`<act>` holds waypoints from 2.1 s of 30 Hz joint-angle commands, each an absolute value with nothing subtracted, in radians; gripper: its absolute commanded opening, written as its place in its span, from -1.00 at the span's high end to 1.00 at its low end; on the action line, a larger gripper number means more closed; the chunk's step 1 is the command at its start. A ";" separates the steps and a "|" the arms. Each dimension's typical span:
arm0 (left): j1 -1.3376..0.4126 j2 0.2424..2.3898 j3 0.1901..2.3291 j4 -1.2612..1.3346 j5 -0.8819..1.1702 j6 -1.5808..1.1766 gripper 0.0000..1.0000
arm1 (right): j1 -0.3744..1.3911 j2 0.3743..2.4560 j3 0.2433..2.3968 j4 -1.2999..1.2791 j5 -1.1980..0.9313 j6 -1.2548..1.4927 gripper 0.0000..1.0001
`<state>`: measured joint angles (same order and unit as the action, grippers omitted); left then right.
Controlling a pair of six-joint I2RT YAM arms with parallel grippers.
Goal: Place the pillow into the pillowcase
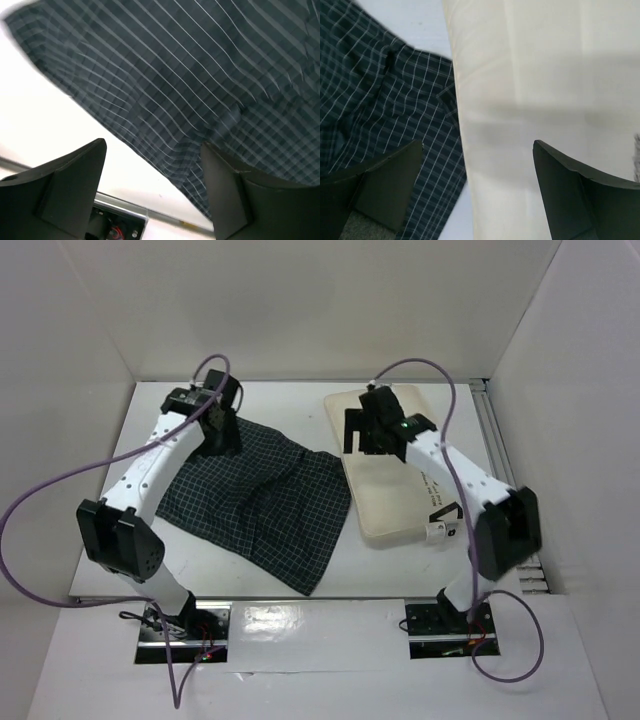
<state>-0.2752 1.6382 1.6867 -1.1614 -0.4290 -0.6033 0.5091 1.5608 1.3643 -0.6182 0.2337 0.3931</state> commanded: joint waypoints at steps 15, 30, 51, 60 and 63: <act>-0.469 1.858 1.391 -0.919 -0.404 -0.626 -0.72 | 0.451 1.961 1.665 -0.534 0.169 0.249 1.00; -0.325 1.913 1.434 -0.868 -0.280 -0.607 1.00 | 0.575 1.372 1.168 -0.463 0.119 0.193 1.00; -0.224 1.805 1.508 -0.856 -0.048 -0.557 1.00 | 0.622 1.125 0.971 -0.893 0.287 0.653 -0.98; -0.224 1.775 1.460 -0.847 -0.029 -0.557 1.00 | 0.470 0.925 0.904 -0.893 0.241 0.905 -0.98; -0.224 1.766 1.460 -0.847 -0.029 -0.557 1.00 | 0.407 0.952 0.858 -0.913 0.241 0.905 -0.98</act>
<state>-0.2237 1.8198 1.4605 -0.8486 -0.0460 -0.5747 0.4477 0.9287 0.9062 -0.8627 0.2279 0.8341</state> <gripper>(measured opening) 0.024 0.990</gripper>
